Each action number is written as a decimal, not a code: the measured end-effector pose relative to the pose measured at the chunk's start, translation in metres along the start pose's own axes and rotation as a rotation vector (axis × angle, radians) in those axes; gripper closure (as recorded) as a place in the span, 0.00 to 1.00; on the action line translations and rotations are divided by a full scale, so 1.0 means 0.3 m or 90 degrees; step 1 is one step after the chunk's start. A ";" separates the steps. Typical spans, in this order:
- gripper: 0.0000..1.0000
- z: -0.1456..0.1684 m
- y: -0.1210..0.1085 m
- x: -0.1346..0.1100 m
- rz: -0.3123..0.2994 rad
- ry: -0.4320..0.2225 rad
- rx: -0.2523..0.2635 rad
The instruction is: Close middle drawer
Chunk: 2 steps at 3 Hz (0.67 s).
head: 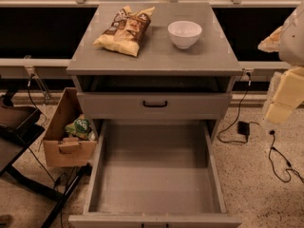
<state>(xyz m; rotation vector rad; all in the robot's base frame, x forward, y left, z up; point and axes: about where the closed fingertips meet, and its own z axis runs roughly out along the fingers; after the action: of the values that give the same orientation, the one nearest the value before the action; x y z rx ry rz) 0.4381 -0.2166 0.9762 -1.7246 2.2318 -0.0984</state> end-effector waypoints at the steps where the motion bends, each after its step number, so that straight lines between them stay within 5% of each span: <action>1: 0.00 0.000 0.000 0.000 0.000 0.000 0.000; 2: 0.00 0.053 -0.003 -0.029 -0.023 -0.008 0.026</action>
Offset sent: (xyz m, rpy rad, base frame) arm 0.0167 0.0218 -0.0298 -0.0070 -0.0844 0.0764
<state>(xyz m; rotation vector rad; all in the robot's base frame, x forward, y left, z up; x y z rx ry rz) 0.4456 -0.2064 0.9632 -1.7394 2.1750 -0.1391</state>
